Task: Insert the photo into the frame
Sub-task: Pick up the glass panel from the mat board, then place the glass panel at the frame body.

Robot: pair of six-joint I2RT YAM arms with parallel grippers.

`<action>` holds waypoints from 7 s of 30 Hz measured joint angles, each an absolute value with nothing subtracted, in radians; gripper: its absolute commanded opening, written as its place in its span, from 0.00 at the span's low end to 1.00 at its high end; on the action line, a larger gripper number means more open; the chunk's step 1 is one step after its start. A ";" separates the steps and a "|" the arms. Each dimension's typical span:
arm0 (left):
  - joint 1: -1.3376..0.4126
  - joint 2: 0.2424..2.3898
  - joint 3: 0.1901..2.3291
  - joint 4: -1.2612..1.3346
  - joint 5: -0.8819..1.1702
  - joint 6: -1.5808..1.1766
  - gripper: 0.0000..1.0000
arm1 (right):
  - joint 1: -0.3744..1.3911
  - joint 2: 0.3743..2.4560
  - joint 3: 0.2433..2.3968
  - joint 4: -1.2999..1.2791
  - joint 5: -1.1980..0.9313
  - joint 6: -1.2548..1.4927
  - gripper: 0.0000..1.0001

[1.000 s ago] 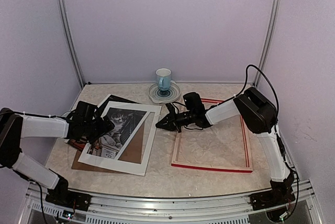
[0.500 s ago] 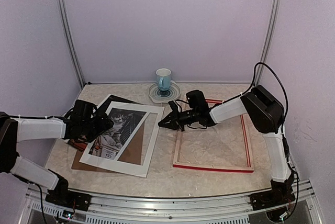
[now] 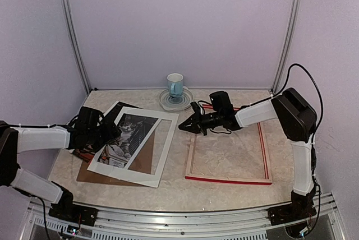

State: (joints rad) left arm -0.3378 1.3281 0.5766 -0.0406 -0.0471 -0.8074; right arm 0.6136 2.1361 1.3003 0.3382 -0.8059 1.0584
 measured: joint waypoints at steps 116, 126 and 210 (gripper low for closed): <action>-0.381 1.338 0.822 -0.168 0.072 -0.673 0.98 | 0.028 1.730 0.955 -0.318 -0.775 0.299 0.00; -0.381 1.332 0.818 -0.166 0.072 -0.672 0.98 | 0.009 1.730 0.971 -0.359 -0.744 0.263 0.00; -0.379 1.356 0.784 -0.120 0.212 -0.681 0.98 | -0.096 1.728 1.015 -0.516 -0.659 0.045 0.00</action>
State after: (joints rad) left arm -0.3786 1.3560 0.7837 -0.1200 0.2115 -0.6811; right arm -0.0963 1.7279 1.0153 -0.5156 -0.6594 0.0452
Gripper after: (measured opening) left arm 0.977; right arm 0.005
